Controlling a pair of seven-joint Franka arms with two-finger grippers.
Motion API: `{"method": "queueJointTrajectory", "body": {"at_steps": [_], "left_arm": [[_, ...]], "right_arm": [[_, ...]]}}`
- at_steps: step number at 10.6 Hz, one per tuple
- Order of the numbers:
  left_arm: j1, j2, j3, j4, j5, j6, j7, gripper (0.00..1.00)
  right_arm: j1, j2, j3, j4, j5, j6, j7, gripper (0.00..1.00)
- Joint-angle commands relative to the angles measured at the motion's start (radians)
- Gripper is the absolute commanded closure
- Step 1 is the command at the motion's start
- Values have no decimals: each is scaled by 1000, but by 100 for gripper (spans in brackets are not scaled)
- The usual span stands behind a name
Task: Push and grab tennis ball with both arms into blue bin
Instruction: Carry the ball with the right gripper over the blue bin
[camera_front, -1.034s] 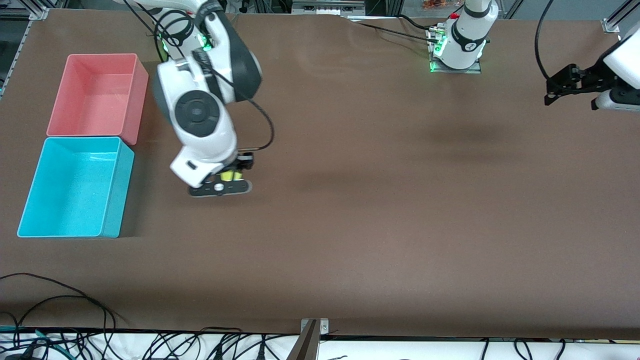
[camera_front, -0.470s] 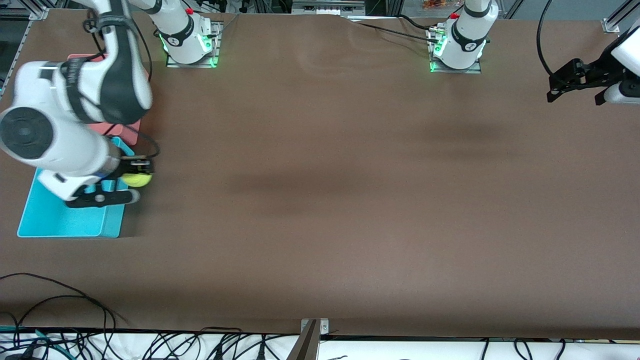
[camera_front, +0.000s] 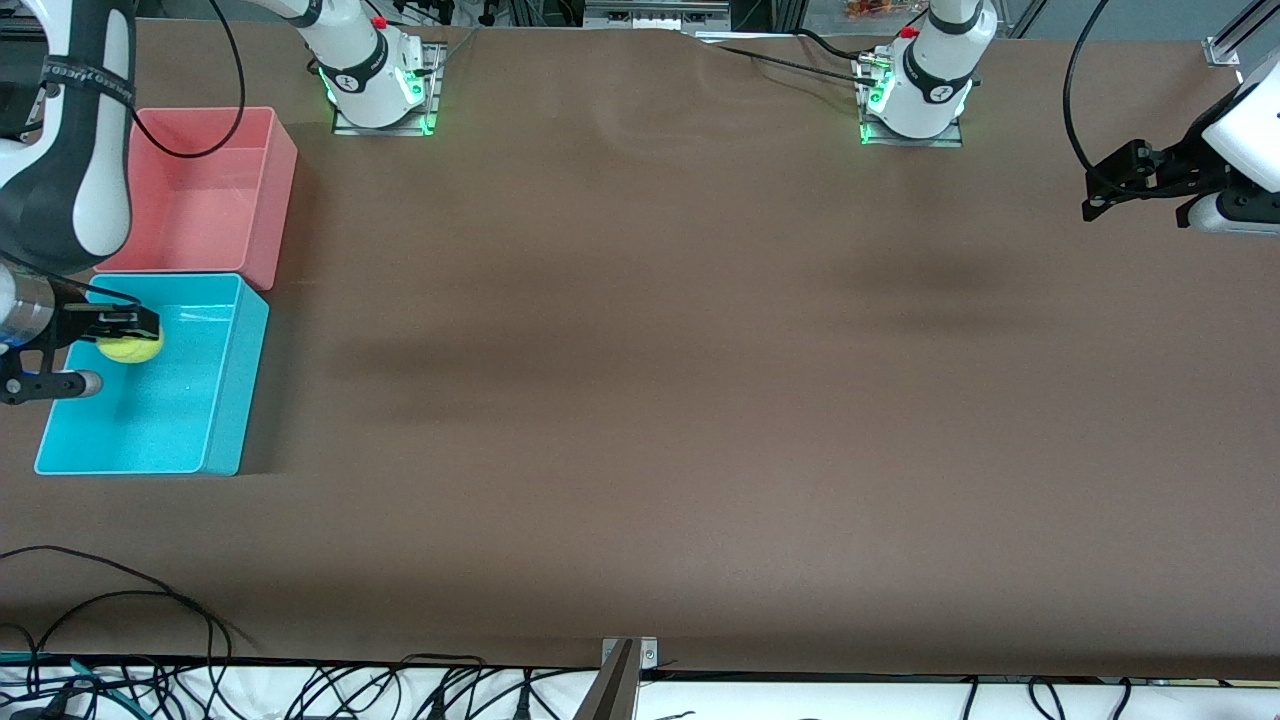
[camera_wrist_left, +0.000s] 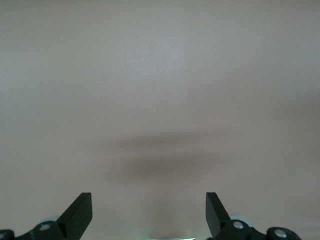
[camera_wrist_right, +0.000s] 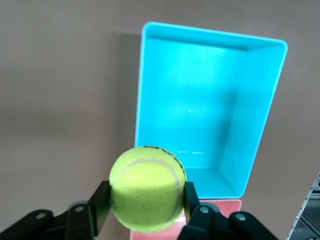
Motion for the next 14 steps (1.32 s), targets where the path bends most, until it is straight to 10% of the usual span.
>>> {"method": "queueJointTrajectory", "body": {"at_steps": [1,5,14], "left_arm": [[-10,6,2,21,23,1,0,0],[-5,6,3,20,22,1,2,0],[-9,6,2,21,19,1,-1,0]], "right_arm": [[-2,-31,-43,-182,12,181,-73,100],[-132,-7,-48,-361,18,453,-268,100],[-223,108,-45,-435,271,544,-523,100]]}}
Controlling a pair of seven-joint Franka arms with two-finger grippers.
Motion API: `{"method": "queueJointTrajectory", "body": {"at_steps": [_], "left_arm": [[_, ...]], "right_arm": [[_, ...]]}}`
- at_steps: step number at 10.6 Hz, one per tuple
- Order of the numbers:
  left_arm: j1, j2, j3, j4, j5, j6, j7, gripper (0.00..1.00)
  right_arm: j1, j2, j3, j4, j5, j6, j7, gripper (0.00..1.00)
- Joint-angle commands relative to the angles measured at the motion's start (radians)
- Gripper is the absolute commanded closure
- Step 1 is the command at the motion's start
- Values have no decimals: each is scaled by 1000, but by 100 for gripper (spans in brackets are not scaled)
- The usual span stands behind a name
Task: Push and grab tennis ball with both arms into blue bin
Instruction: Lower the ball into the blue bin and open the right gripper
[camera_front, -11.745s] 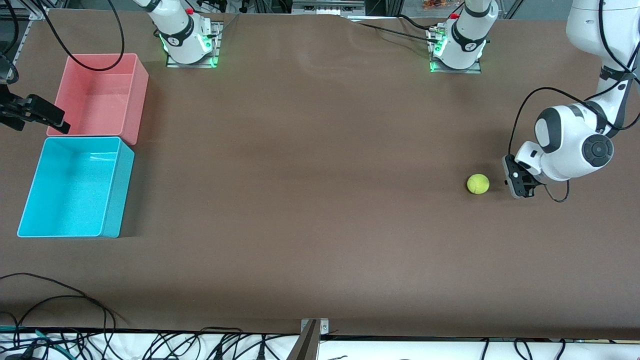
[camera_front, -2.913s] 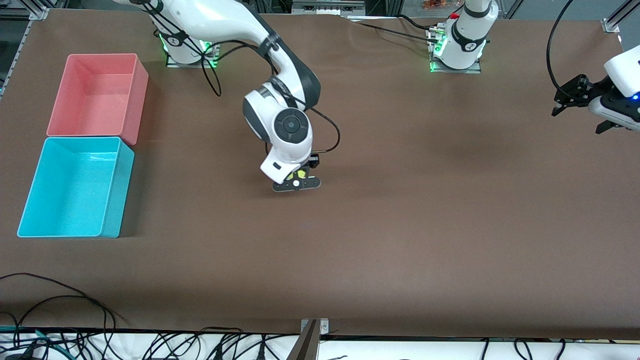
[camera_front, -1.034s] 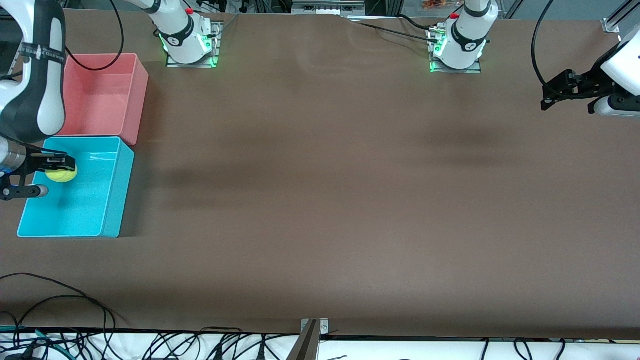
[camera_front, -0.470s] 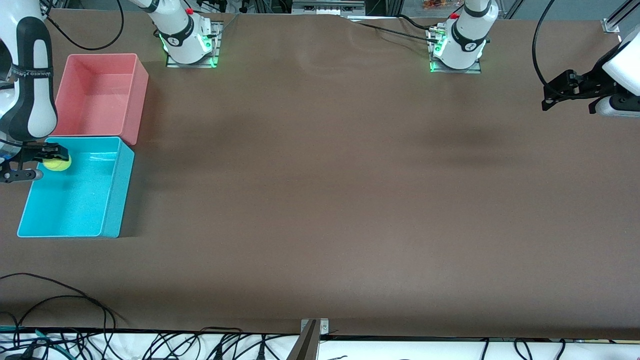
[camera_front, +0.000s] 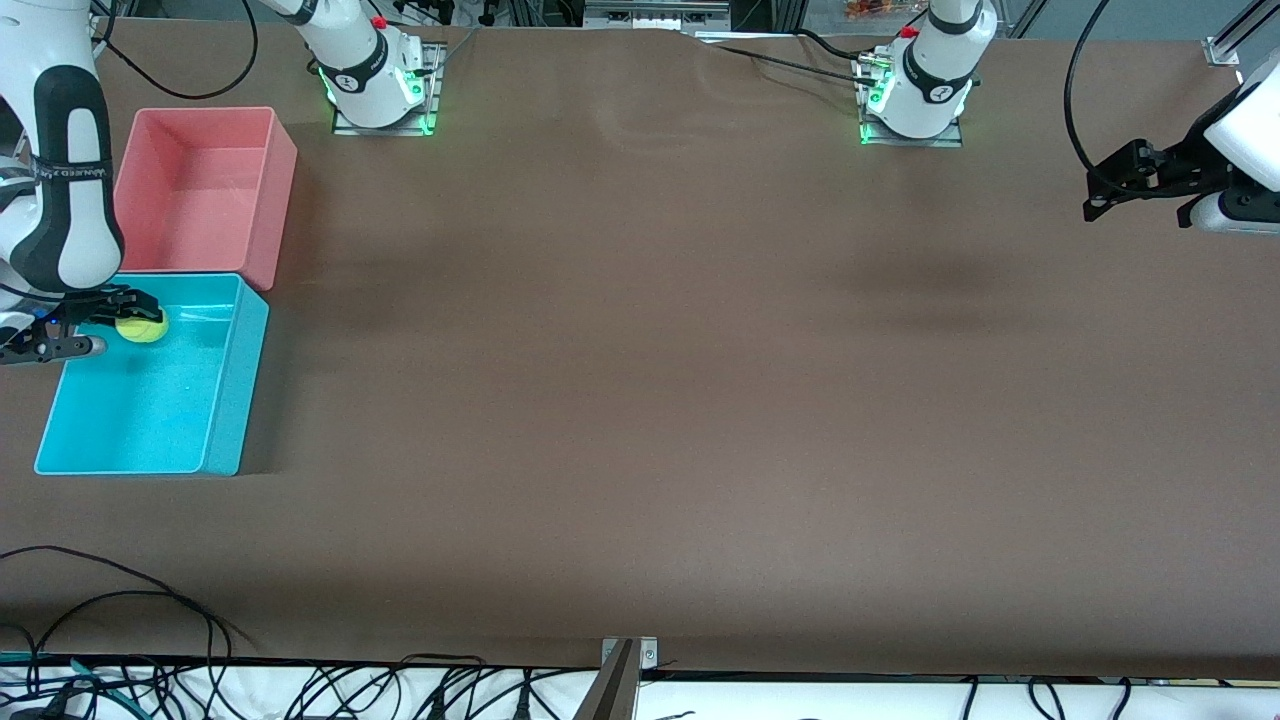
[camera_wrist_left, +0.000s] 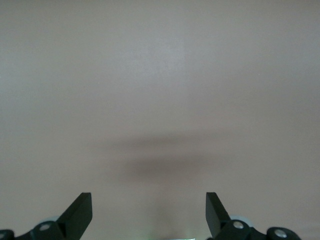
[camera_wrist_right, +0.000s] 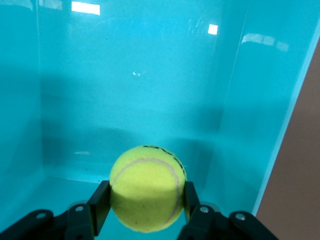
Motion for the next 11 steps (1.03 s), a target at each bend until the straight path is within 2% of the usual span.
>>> {"method": "queueJointTrajectory", "body": {"at_steps": [1,4,7,8,9,11], "left_arm": [[-8,6,1,19,19,-1,0,0],[-8,6,1,18,19,-1,-1,0],[-9,6,-1,19,19,-1,-1,0],[-9,6,-1,19,19,-1,-1,0],[-9,6,-1,19,19,-2,-1,0],[-9,6,-1,19,19,-1,-1,0]], "right_arm": [[-23,45,2,3,99,47,-113,100],[-52,114,4,30,210,62,-239,100],[-66,121,4,41,215,53,-276,100],[-67,122,4,41,215,53,-287,89],[-67,127,4,41,215,53,-288,1],[-66,128,6,47,215,53,-287,0]]}}
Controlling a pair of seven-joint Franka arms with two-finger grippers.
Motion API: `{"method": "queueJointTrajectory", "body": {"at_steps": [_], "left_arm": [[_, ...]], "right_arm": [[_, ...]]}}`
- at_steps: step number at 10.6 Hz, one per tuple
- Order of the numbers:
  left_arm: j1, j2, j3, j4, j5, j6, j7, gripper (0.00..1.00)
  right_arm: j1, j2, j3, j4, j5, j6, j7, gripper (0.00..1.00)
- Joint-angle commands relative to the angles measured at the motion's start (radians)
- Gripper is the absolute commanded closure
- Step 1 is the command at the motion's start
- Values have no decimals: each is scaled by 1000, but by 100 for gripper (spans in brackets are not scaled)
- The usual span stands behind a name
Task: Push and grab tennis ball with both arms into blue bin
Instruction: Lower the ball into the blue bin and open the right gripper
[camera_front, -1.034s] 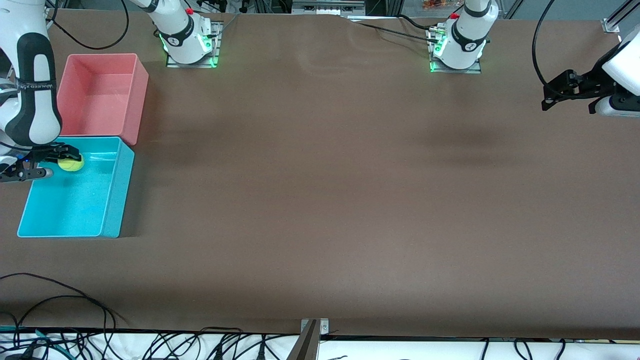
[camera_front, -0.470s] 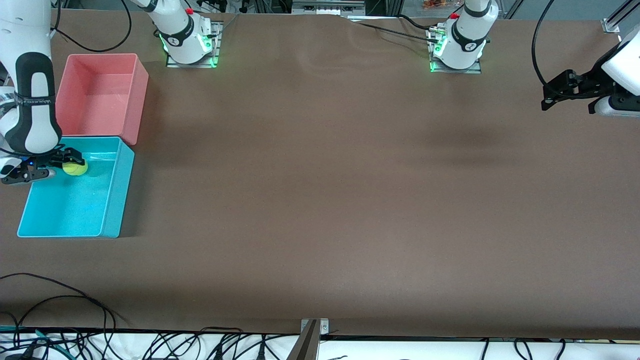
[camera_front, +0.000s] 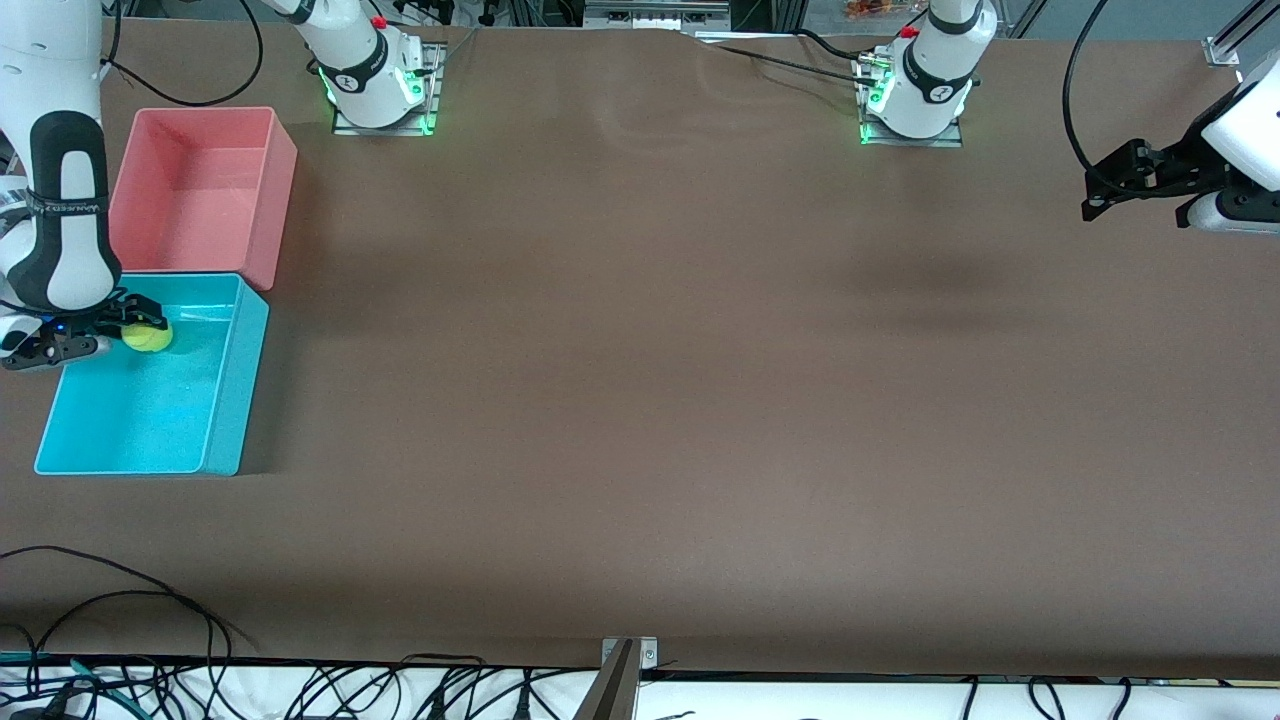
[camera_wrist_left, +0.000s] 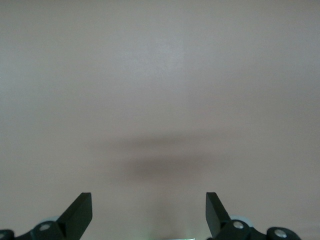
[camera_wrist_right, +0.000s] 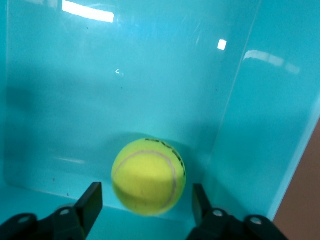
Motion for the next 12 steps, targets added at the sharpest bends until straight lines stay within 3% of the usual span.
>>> {"method": "queueJointTrajectory", "body": {"at_steps": [1,3,8,12], "left_arm": [[-9,6,1,19,19,-1,-1,0],[-9,6,1,19,19,-1,-1,0],[-9,6,1,19,19,-1,-1,0],[-10,6,1,19,19,-1,-1,0]], "right_arm": [[-12,13,5,29,29,-8,-33,0],[-6,13,5,64,29,-21,-25,0],[11,2,5,207,23,-197,21,0],[98,-9,-1,342,17,-304,195,0]]}}
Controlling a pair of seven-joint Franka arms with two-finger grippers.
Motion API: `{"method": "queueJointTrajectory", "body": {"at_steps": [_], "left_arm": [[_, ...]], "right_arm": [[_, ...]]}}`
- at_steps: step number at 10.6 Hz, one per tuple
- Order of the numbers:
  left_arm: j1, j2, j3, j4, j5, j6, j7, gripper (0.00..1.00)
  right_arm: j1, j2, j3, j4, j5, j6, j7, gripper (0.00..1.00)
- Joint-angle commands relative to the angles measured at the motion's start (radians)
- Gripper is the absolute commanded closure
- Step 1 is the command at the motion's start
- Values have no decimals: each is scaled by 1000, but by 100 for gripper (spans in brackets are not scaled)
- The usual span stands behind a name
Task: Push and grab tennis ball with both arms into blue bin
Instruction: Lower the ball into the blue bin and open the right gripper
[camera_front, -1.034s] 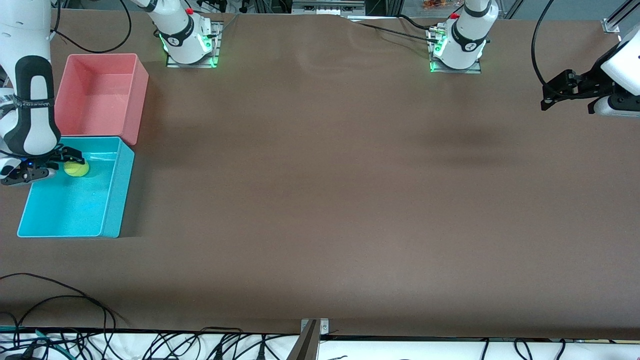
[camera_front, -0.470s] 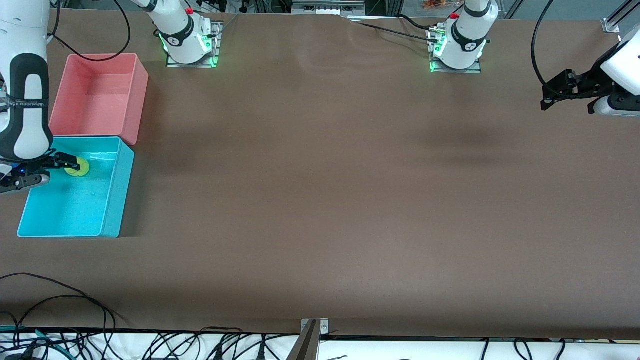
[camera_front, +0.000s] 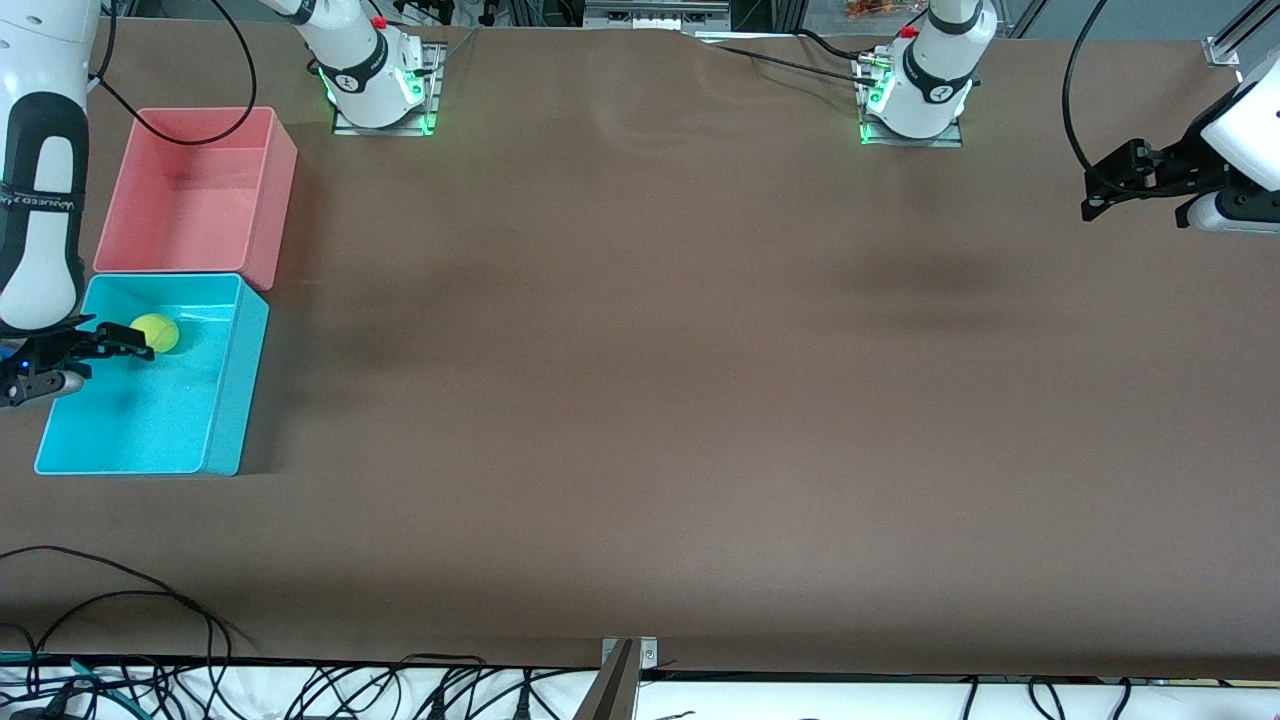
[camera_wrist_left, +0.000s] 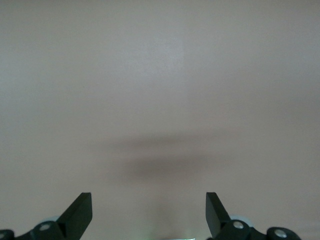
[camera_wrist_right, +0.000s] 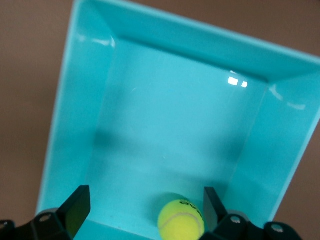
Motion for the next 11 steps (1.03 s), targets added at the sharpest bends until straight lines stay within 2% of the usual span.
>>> {"method": "queueJointTrajectory", "body": {"at_steps": [1,5,7,9,11], "left_arm": [[-10,6,2,19,19,-1,-1,0],[-10,6,2,19,19,-2,-1,0],[-10,6,2,19,19,-2,-1,0],[-12,6,2,19,19,-2,-1,0],[-12,6,0,19,19,-2,-1,0]], "right_arm": [[77,-3,-11,104,15,-90,140,0],[97,-6,-13,244,4,-213,211,0],[124,-6,-13,302,-42,-263,283,0],[155,-10,-16,360,-45,-343,387,0],[184,-84,2,370,-71,-365,510,0]]}}
